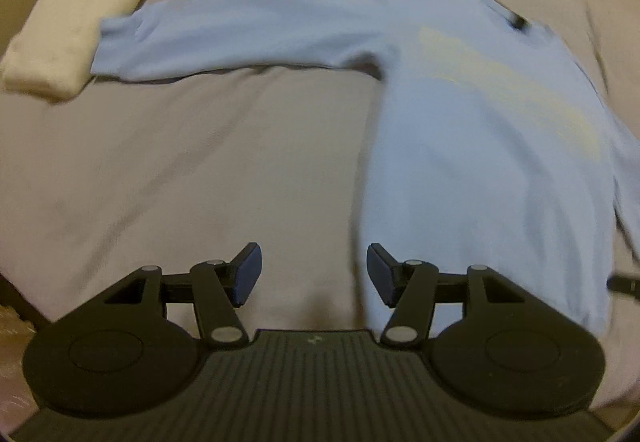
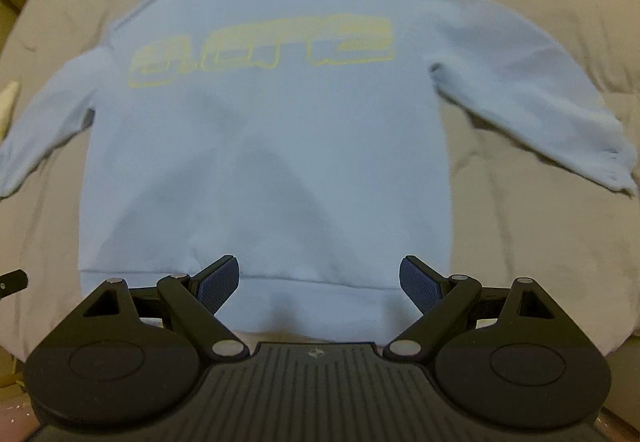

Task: Fold clothes
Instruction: 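Grasp a sleeve cuff with the left gripper and fold it across the body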

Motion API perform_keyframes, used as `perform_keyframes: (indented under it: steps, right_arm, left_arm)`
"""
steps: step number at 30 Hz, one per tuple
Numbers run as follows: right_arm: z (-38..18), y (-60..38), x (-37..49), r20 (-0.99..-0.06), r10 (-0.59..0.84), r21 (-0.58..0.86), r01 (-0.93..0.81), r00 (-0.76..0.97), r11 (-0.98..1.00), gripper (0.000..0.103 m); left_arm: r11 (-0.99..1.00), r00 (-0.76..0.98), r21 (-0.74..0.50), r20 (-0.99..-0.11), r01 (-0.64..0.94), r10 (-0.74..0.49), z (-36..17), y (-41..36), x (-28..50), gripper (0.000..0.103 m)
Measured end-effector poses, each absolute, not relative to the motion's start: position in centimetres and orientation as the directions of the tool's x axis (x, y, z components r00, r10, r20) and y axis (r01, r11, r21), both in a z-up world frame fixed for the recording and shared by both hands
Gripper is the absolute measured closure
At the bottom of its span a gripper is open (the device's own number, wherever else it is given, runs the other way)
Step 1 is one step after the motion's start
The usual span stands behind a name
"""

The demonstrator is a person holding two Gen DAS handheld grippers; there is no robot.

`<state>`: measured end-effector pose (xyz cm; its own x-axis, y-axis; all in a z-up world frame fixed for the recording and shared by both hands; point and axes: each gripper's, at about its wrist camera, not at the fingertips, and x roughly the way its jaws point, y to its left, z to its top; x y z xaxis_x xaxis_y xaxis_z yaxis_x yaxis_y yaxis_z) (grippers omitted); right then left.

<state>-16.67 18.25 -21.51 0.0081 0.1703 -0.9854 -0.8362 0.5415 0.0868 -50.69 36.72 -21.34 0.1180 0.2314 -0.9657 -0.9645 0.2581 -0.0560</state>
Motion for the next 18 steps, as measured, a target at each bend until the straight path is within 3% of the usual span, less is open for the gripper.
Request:
perform_keyframes:
  steps: [8, 18]
  right_arm:
    - [-24.3, 24.8, -18.7, -0.995, 0.097, 0.031, -0.847, 0.025, 0.53, 0.014]
    - [-27.4, 33.9, -18.6, -0.992, 0.112, 0.014, -0.824, 0.06, 0.566, 0.014]
  left_arm:
    - [-0.028, 0.142, -0.158, -0.941, -0.987, 0.308, -25.7, 46.1, -59.0, 0.051]
    - [-0.323, 0.181, -0.323, -0.899, -0.89, 0.399, -30.4, 54.1, -66.9, 0.048]
